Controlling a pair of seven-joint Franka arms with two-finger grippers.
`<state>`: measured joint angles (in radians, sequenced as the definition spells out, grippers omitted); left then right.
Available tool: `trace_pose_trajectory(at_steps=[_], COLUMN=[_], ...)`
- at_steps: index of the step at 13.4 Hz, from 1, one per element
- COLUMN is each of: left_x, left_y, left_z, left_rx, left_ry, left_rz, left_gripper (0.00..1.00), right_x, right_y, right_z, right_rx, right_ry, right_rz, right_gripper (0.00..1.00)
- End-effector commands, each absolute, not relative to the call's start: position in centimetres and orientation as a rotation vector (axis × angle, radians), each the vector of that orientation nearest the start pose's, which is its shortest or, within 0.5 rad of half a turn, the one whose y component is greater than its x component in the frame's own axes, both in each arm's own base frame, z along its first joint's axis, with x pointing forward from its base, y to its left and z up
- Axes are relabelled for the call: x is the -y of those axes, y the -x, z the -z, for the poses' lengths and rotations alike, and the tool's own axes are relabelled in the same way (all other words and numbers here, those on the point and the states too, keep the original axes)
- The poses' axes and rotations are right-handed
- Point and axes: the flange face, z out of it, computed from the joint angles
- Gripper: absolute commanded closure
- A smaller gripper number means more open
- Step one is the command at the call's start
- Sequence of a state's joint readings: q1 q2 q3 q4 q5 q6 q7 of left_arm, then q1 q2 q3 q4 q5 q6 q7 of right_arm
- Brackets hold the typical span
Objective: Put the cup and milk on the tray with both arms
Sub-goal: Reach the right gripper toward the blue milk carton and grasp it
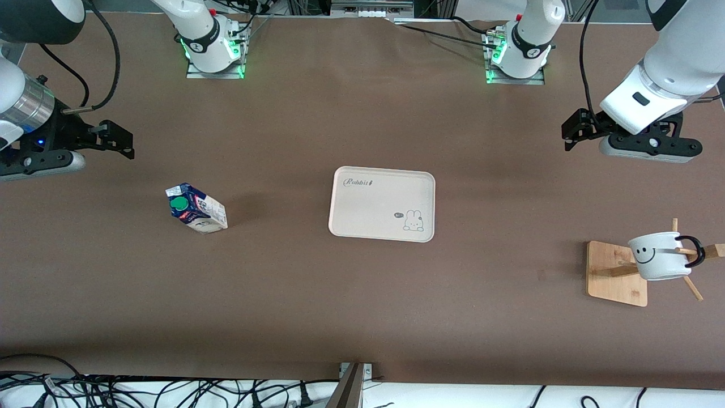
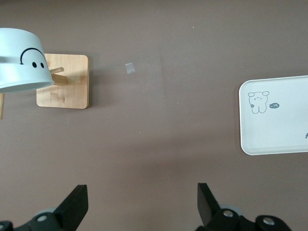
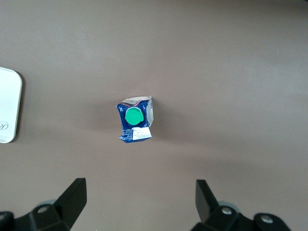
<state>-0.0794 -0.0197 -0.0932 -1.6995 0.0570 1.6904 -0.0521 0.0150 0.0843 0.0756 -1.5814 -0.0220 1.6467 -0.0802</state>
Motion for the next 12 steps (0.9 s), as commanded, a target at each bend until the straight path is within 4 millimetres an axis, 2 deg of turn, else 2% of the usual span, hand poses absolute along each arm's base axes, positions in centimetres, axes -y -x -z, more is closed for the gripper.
trace_pose_trajectory(at_steps=[1, 7, 8, 10, 11, 12], left_x=[9.3, 9.2, 9.2, 9.4, 9.4, 9.4], left_y=[-55.2, -55.0, -55.0, -55.0, -55.0, -55.0], left_z=[-59.1, -59.4, -59.3, -59.5, -59.5, -59.4], left_rx=[-0.192, -0.201, -0.196, -0.193, -0.196, -0.198], left_ry=[3.078, 3.076, 3.076, 3.075, 3.075, 3.076], left_rz=[0.015, 0.001, -0.004, 0.002, 0.001, -0.004], left_gripper=[0.0, 0.0, 0.0, 0.0, 0.0, 0.0], right_x=[-5.1, -4.8, -5.3, -6.2, -6.9, -8.0], right_y=[-57.8, -58.4, -58.8, -60.7, -61.3, -61.3], right_z=[-58.2, -57.7, -56.7, -51.7, -49.8, -49.7], right_rx=[0.258, 0.273, 0.285, 0.306, 0.364, 0.476], right_ry=[3.145, 3.141, 3.14, 3.127, 3.118, 3.107], right_rz=[-0.031, -0.021, -0.047, -0.15, -0.196, -0.194], right_gripper=[0.0, 0.0, 0.0, 0.0, 0.0, 0.0])
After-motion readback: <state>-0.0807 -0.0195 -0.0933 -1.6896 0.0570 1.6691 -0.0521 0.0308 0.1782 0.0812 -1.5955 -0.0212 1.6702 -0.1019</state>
